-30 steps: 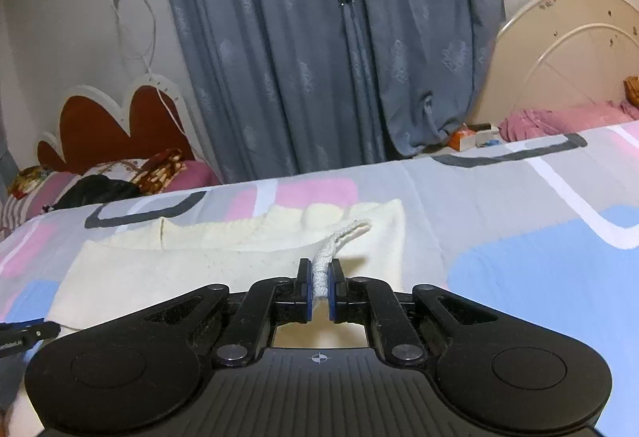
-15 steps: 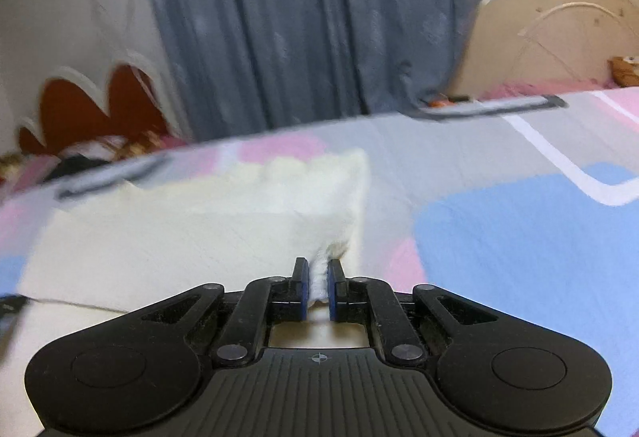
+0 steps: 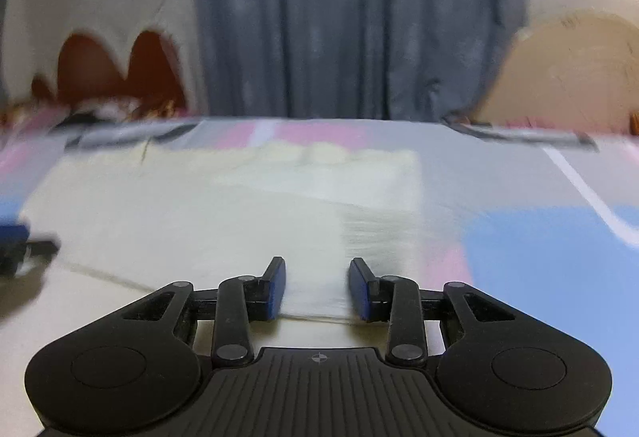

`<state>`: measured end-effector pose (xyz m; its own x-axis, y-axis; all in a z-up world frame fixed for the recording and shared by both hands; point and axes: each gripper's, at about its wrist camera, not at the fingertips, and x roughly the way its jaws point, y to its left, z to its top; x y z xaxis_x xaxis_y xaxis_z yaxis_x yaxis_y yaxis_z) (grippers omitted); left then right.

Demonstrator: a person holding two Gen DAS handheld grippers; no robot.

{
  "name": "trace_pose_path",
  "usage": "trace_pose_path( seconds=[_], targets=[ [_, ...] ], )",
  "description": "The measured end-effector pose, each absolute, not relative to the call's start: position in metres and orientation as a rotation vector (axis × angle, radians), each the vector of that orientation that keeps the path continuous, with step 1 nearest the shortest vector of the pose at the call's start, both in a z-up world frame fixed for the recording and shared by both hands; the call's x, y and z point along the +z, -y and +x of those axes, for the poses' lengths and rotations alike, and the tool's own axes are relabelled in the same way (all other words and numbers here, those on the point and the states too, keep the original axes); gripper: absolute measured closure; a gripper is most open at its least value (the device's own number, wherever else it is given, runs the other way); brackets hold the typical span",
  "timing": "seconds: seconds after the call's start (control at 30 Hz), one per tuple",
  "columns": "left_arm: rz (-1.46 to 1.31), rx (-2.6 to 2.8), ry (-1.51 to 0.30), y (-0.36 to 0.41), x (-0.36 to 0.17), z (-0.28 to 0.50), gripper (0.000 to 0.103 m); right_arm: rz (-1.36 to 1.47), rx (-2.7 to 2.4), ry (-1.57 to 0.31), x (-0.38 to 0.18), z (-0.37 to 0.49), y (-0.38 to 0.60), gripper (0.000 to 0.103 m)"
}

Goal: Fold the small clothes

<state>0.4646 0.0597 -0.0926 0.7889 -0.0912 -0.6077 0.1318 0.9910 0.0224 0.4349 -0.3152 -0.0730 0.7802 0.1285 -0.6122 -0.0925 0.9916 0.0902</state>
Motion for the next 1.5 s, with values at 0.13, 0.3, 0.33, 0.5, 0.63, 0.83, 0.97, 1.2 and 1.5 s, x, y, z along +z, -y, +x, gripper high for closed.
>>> trace_pose_path(
  seconds=[0.13,0.3,0.33,0.5,0.63,0.83,0.97,1.2,1.5],
  targets=[
    [0.008,-0.135,-0.588,-0.049,-0.075,0.495,0.029,0.135,0.136,-0.607,-0.061,0.45,0.312,0.07],
    [0.042,-0.103,-0.611,-0.042,-0.08,0.554,0.03,0.098,0.247,-0.584,-0.063,0.483,0.264,0.07],
    [0.051,-0.077,-0.627,-0.046,-0.086,0.56,0.029,0.087,0.262,-0.59,-0.067,0.488,0.258,0.07],
    [-0.071,-0.075,-0.696,-0.086,-0.103,0.572,0.027,0.091,0.248,-0.646,-0.091,0.507,0.262,0.07],
    [-0.049,-0.107,-0.602,-0.08,-0.085,0.557,0.026,0.093,0.247,-0.616,-0.083,0.503,0.263,0.07],
    [-0.044,-0.079,-0.696,-0.078,-0.106,0.577,0.022,0.019,0.211,-0.64,-0.094,0.524,0.251,0.07],
    [-0.023,-0.102,-0.607,-0.075,-0.081,0.559,0.025,0.022,0.198,-0.607,-0.081,0.519,0.264,0.07],
    [-0.006,-0.069,-0.712,-0.079,-0.099,0.571,0.027,0.077,0.056,-0.668,-0.096,0.533,0.32,0.07],
    [-0.009,-0.157,-0.7,-0.047,-0.104,0.506,0.019,0.03,0.139,-0.645,-0.075,0.469,0.315,0.07]
  ],
)
